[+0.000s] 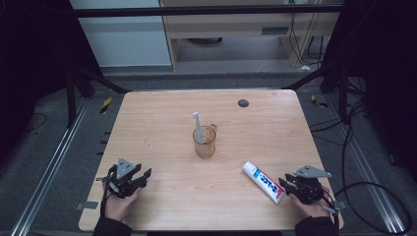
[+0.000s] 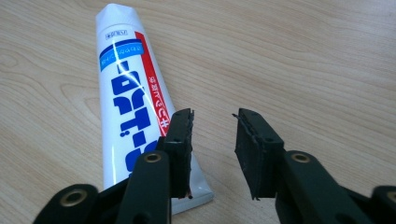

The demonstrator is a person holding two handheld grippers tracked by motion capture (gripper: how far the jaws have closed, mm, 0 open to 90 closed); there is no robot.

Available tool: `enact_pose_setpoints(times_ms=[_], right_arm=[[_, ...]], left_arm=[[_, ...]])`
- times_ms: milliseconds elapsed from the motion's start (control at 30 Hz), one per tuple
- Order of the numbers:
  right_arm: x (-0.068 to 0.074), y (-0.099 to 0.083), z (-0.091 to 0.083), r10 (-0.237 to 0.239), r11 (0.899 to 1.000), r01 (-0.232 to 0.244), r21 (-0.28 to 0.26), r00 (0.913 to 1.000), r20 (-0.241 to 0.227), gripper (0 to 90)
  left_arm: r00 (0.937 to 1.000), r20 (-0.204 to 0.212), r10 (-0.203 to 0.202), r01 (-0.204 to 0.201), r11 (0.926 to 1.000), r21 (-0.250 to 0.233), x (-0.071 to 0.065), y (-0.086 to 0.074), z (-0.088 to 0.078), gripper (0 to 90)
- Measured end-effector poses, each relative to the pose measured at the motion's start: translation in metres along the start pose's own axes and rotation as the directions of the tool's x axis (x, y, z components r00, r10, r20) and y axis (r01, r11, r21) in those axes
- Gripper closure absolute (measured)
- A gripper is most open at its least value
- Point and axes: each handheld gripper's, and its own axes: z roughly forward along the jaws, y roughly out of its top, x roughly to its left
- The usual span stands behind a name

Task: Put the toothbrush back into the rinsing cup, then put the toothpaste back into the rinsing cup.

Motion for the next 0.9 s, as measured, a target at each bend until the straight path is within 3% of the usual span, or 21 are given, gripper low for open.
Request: enact_pose_setpoints(times_ms=[267,733,900], right_arm=[[-0.004,0.001,0.003,-0.031,0.999,0.031,0.045,0.9994,0.011,89.1],[-0.004,0.001,0.007,-0.028,0.997,0.028,0.076,0.9996,-0.001,90.0],[0.000,-0.001,0.011,-0.050,0.994,0.050,0.098,0.9987,-0.009,90.0]], left_arm=[[0.9997,-0.007,-0.022,0.022,0.9997,0.011,0.005,-0.001,0.001,54.6],[0.9994,-0.022,-0.028,0.028,0.9995,0.011,0.009,-0.001,0.001,53.2],[0.9989,-0.034,-0.033,0.033,0.9994,0.009,0.011,-0.002,0.001,52.7]])
